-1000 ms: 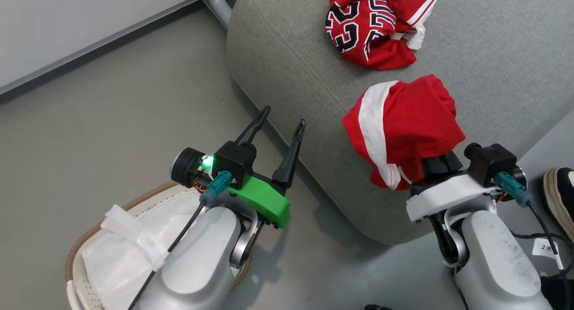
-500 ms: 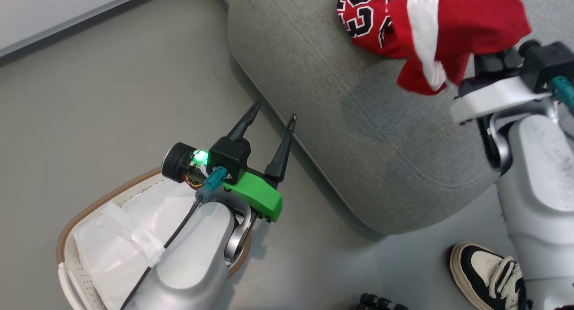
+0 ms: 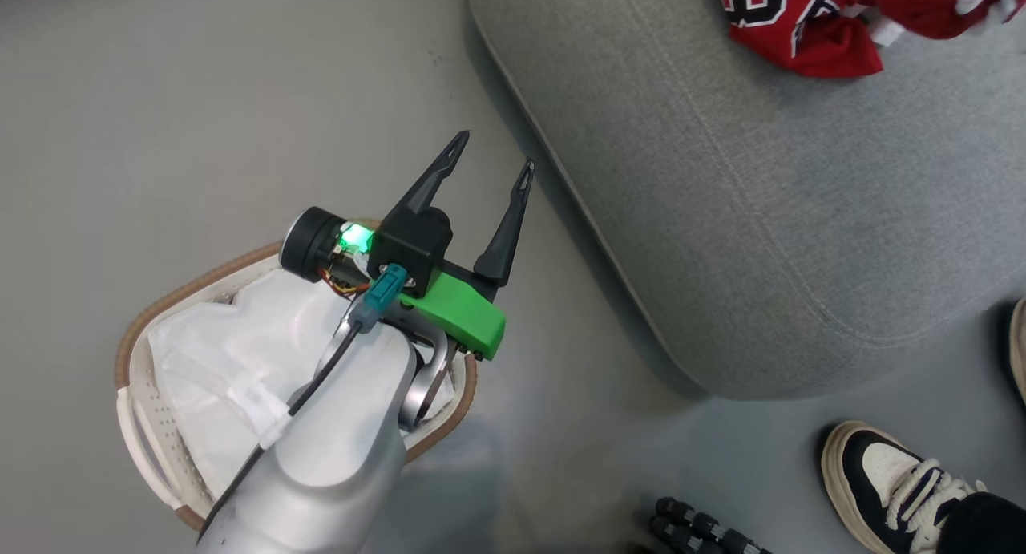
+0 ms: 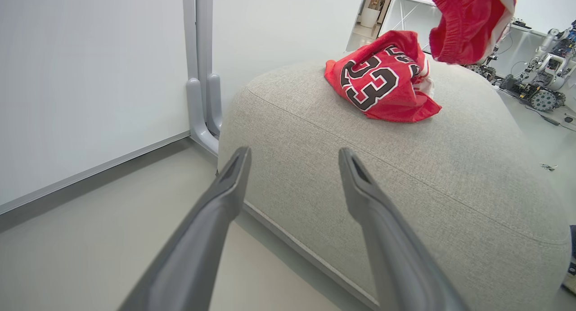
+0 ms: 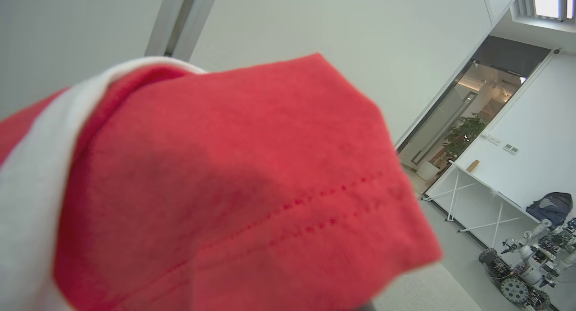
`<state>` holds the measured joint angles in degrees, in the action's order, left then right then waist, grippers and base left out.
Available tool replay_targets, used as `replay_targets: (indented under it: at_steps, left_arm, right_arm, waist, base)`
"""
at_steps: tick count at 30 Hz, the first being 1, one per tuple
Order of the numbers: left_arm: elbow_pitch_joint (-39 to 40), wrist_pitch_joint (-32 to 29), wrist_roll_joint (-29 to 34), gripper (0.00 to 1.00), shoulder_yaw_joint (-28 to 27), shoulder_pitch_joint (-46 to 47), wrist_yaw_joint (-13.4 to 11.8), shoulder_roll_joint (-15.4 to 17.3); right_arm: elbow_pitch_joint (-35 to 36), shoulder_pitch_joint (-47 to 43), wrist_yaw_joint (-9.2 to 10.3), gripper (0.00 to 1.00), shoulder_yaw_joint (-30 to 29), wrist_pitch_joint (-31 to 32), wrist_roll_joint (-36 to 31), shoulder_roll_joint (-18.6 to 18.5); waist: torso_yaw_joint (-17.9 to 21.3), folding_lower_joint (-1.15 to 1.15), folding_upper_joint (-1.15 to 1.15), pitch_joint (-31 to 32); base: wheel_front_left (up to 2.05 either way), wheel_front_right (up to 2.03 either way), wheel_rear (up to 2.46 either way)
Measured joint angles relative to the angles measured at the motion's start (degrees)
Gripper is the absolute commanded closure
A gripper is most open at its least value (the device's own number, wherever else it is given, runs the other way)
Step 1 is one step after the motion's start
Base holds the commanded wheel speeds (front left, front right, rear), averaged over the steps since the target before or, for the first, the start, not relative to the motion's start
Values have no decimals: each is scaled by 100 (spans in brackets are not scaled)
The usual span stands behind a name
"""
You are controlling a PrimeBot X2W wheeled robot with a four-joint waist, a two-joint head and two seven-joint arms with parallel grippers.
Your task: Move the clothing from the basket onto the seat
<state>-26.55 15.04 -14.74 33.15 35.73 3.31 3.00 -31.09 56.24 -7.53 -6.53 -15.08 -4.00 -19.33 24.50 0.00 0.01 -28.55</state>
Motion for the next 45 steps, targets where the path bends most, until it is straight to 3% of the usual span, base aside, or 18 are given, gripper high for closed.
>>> replay_targets:
  at_steps: [7,17,30,32,33,35,36,45]
  left_arm:
    - [81,0,81,0,14,252,30,-3]
    - [193,0,152,0,23,412,43,-4]
    - [278,0,162,0,-187,438,-30,14]
    - [269,0,160,0,-223,392,-30,25]
    - [269,0,159,0,-240,363,-30,25]
    - [275,1,144,0,-294,306,-30,29]
    - [280,0,133,0,-311,281,-30,26]
    - [265,1,86,0,-565,-14,-81,26]
  right_arm:
    - [-582,555,0,100,-488,0,-536,-345]
    - [-1068,788,0,100,-1566,0,-1028,-524]
    - [-1328,369,0,100,-2290,0,-1415,-58]
    - [-1296,216,0,63,-2365,0,-1415,4]
    - [-1273,154,0,52,-2379,0,-1415,24]
    - [-1163,2,0,9,-2426,0,-1350,118]
    - [-1115,-60,0,0,-2424,0,-1325,154]
    - [-709,-850,0,0,-2273,0,-1011,498]
  waist:
    - [-328,0,0,-371]
    - [-810,0,0,-860]
    - [-1215,0,0,-1231]
    - [-1224,0,0,-1189]
    - [-1224,0,0,-1163]
    - [-1212,0,0,-1079]
    - [-1204,0,0,-1041]
    - [-1106,0,0,-595]
  base:
    - [0,0,0]
    - [0,0,0]
    - [0,0,0]
    - [0,0,0]
    - [0,0,0]
    - [0,0,0]
    - [0,0,0]
    - [0,0,0]
